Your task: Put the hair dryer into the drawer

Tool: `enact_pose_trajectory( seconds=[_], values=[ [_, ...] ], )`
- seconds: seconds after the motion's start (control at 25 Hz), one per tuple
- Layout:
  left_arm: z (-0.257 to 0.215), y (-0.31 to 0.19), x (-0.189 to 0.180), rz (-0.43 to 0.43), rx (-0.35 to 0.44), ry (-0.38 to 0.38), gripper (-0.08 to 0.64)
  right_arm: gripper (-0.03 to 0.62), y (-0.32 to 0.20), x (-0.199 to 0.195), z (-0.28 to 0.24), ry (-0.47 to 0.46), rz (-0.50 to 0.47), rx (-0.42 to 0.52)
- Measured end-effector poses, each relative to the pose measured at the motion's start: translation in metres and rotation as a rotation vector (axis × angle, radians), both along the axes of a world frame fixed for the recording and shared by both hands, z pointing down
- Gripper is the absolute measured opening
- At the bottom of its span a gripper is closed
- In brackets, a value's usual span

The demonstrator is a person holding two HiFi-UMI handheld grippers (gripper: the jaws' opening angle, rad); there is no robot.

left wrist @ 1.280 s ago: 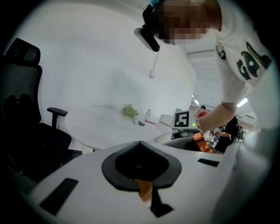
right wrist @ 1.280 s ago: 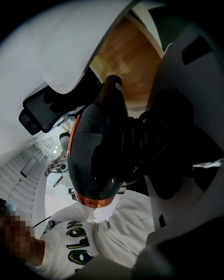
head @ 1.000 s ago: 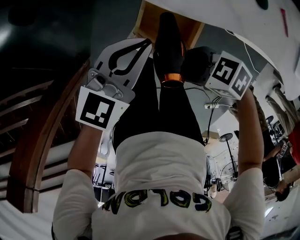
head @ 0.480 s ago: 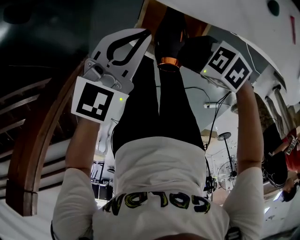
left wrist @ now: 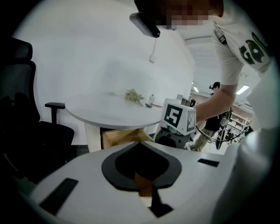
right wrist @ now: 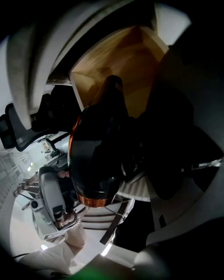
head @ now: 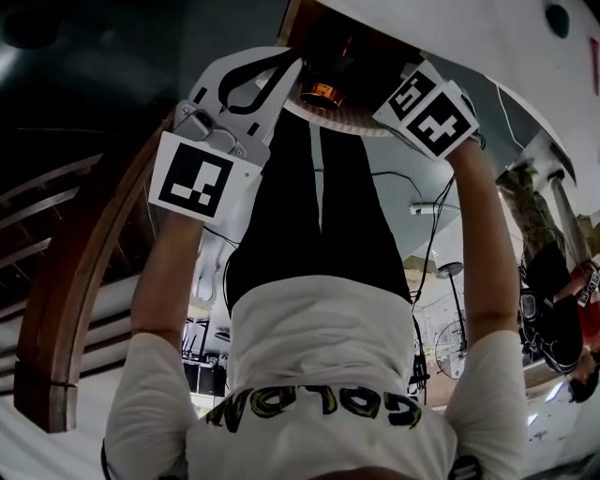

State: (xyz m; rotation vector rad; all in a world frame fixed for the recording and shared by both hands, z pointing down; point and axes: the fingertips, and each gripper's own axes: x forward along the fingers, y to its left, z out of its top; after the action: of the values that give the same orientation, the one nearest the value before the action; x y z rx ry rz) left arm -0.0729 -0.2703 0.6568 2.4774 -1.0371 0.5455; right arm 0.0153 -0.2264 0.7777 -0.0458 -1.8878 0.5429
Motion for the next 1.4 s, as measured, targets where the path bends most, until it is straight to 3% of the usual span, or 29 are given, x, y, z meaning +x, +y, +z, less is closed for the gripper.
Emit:
enact_pose_trajectory(
  seconds=[0.36,0.8,1.4],
  values=[
    [0.022,-0.007,0.003,-0.009,-0.025,-0.015,0.012,0.244,-0.021,0.007,0.033,0.173,-0.060,0.201],
    [0.044,-0.014,-0.004,-0.012,-0.053,-0.024,0.012,0.244,-0.038,0.001,0.058,0.299,-0.052,0.324],
    [0.068,-0.008,0.002,0.039,-0.075,-0.085,0.012,0.245,-0.047,0.010,0.083,0.469,-0.183,0.498]
  ],
)
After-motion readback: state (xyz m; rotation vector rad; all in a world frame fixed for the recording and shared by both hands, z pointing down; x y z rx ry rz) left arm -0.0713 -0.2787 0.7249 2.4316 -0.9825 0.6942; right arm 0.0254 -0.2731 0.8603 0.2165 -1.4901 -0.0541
